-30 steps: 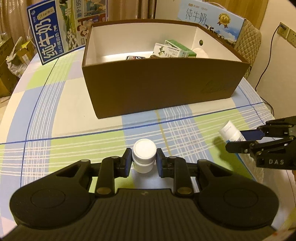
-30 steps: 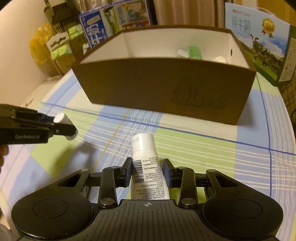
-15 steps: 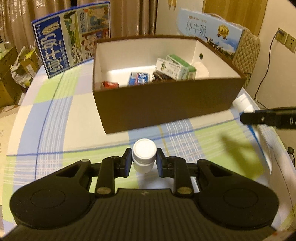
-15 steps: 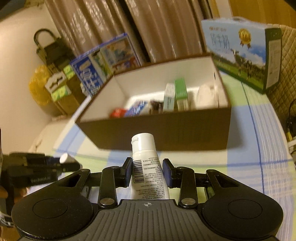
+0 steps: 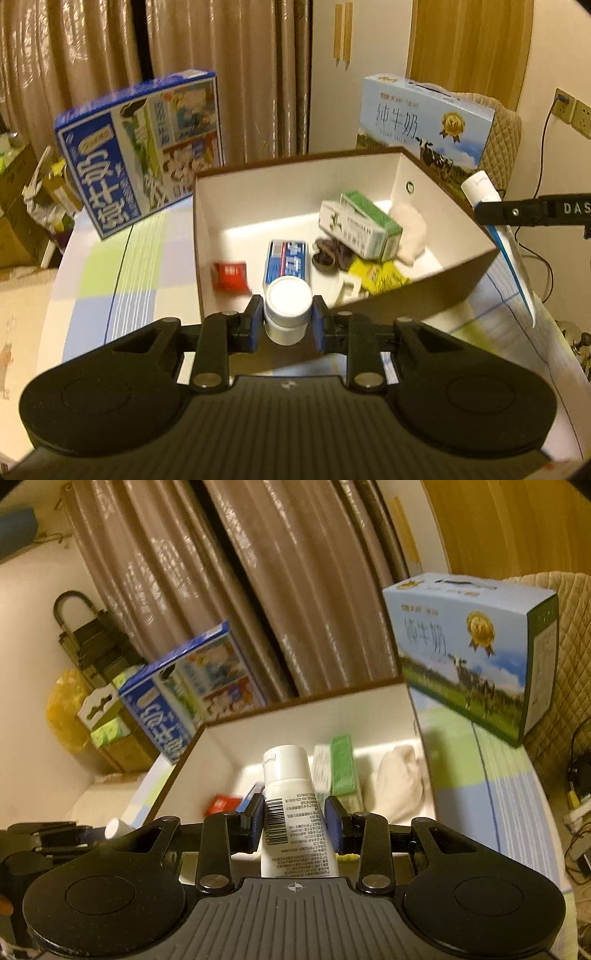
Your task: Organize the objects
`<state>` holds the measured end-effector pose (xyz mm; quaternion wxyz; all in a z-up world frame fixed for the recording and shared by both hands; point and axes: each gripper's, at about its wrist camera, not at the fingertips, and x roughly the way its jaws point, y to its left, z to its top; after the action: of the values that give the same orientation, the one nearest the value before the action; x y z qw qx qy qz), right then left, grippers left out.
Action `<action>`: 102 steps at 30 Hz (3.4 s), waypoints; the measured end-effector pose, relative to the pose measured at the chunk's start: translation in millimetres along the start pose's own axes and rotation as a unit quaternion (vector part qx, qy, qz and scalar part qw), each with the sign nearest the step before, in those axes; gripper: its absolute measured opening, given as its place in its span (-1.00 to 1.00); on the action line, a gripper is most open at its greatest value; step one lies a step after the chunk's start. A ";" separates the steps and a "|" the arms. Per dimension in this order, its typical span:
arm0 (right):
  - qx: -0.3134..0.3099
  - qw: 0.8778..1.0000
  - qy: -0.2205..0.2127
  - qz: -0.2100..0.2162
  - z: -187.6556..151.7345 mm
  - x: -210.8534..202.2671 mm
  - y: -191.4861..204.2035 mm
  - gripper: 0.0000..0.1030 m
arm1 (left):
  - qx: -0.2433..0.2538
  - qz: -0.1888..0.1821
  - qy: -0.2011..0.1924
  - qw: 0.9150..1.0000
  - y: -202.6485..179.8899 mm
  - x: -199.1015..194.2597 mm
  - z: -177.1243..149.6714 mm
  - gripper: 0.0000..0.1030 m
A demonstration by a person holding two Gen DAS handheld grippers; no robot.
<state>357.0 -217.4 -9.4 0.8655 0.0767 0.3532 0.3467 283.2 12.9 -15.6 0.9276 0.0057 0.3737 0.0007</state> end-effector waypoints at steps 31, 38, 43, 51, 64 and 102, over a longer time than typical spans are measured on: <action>-0.053 0.987 0.074 -0.134 42.8 142.5 -50.9 -0.36 | -0.007 0.008 0.041 0.999 16.0 87.9 53.8 -0.56; -0.039 0.990 0.064 -0.120 54.6 137.6 -49.0 -0.36 | -0.005 0.007 0.047 0.999 15.3 93.0 54.3 -0.56; -0.023 0.993 0.056 -0.097 57.1 122.0 -44.6 -0.32 | -0.005 0.006 0.053 0.999 15.0 94.8 53.6 -0.56; 0.006 0.995 0.068 -0.070 38.0 95.9 -39.7 -0.21 | -0.001 0.005 0.071 0.997 13.0 104.1 47.3 -0.56; 0.024 0.996 0.060 -0.065 22.6 52.6 -30.8 0.12 | -0.024 0.011 0.060 0.998 18.5 90.2 54.4 -0.04; -0.021 0.992 0.118 -0.036 -90.5 -121.9 48.1 0.24 | -0.088 0.071 0.037 0.993 -69.1 -126.5 -71.7 0.98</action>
<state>208.4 -271.3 9.9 0.8314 0.0041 0.4477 0.3291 142.1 -56.2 19.6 0.9077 -0.0492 0.4047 0.0991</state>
